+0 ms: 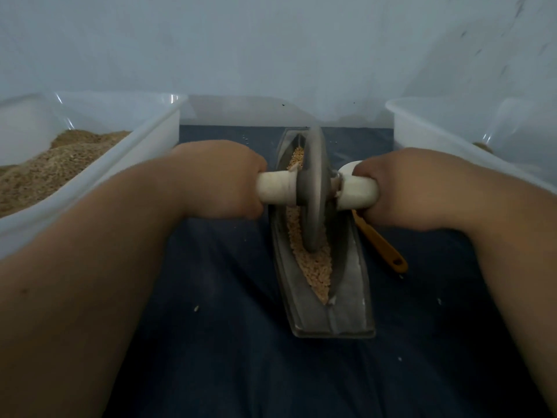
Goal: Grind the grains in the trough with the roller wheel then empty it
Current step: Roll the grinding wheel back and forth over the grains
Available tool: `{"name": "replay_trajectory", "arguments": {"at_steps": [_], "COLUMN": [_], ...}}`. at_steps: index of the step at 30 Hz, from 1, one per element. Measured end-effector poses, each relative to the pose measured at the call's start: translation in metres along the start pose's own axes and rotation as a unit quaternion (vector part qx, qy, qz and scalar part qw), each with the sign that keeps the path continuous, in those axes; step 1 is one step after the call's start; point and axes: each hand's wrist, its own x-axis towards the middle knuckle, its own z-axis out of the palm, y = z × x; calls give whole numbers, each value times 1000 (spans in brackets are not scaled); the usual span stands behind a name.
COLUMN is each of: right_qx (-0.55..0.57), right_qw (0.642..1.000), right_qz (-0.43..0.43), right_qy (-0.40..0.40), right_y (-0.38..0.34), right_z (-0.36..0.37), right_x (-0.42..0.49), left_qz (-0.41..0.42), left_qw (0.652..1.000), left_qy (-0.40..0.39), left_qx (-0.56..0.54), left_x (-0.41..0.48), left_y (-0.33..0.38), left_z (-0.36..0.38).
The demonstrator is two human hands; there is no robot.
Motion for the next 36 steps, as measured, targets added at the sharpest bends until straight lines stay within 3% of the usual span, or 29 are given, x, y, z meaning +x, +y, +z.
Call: {"name": "replay_trajectory", "arguments": {"at_steps": [4,7,9,12,15,18,21,23,26,30,32,36], "right_qx": [-106,-112,-94,-87,-55,2,32,43,29,-86,-122,-113], "right_qw": [969,958,964,976,995,998,995,995,999,975,953,954], "right_qz": [19,40,50,32,-1,-26,-33,-27,3,26,27,37], "right_qy": [222,262,242,197,82,-48,-90,-85,-30,202,275,275], "right_y": [7,10,12,12,8,2,-2,-4,0,5,5,11], "right_z": [29,38,39,32,11,-9,-17,-17,-4,25,33,40], "right_x": [29,44,46,39,18,-8,-22,-20,-6,26,39,47], "left_qz": [-72,-88,-85,-78,-32,18,29,30,20,-53,-88,-92], "left_qw": [990,976,972,983,999,993,984,989,999,995,989,977], "left_qy": [112,184,196,146,30,-108,-168,-141,-27,78,117,178], "left_qx": [43,76,97,85,31,-34,-46,-40,3,37,33,67], "left_x": [19,28,30,26,10,-9,-19,-17,-5,20,29,31], "left_y": [-1,4,7,5,-1,-1,3,3,1,-5,-5,2], "left_z": [19,25,25,19,7,-10,-19,-17,-5,14,23,28]}}
